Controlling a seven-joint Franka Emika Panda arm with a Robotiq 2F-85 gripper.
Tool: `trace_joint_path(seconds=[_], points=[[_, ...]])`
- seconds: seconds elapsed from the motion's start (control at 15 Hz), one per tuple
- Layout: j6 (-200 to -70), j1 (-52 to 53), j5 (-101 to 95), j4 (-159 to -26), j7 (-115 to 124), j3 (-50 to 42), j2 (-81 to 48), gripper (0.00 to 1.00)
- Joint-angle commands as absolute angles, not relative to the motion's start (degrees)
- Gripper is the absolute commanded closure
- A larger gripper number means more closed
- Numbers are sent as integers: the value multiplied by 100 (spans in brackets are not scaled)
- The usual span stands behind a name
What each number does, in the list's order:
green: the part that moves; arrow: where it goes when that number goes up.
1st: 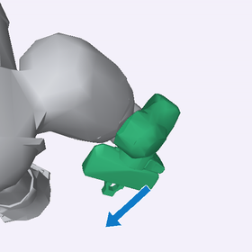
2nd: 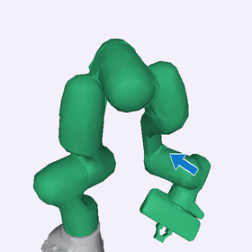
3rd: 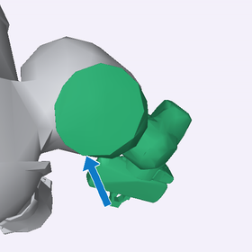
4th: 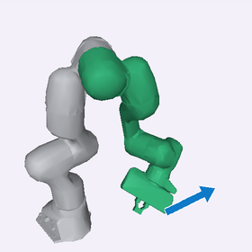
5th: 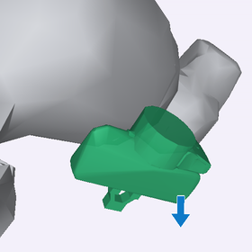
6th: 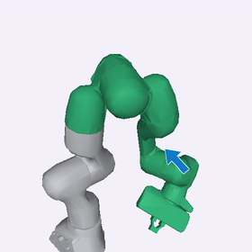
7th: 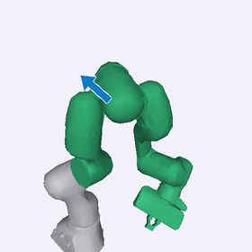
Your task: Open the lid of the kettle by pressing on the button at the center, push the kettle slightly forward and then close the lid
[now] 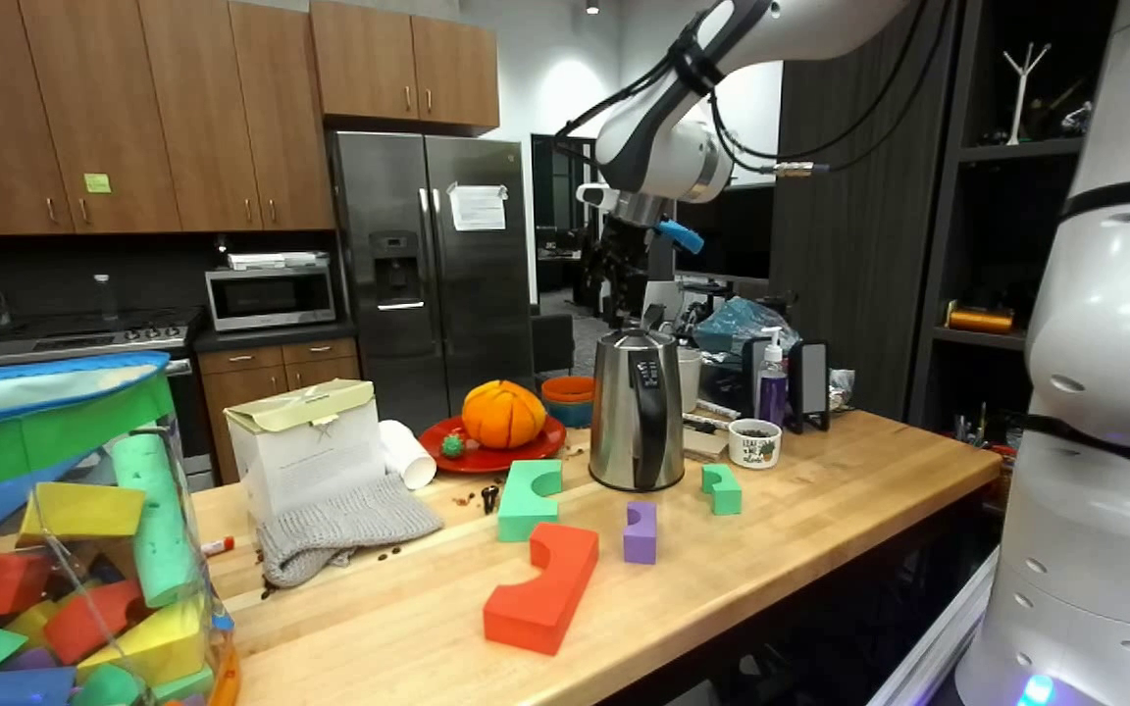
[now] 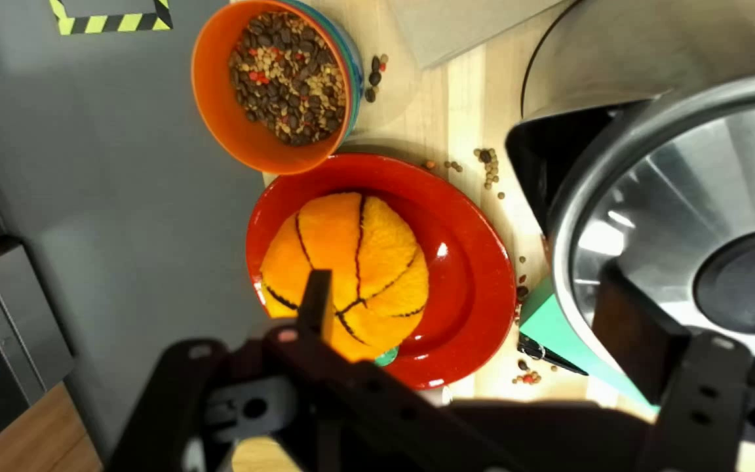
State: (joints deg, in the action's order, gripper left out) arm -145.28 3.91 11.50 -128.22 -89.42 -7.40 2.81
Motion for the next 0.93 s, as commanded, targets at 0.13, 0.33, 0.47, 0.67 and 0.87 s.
trace_joint_path(seconds=[0.13,0.33,0.47,0.67,0.87], points=[[-14223,143,1319,-12574,-9165,-549,81,0],[-14124,93,1317,-12518,-9179,-503,35,0],[-14099,67,1326,-12500,-9189,-479,38,0],[-14126,34,1282,-12575,-9191,-463,256,0],[-14171,25,1196,-12662,-9211,-467,530,0]])
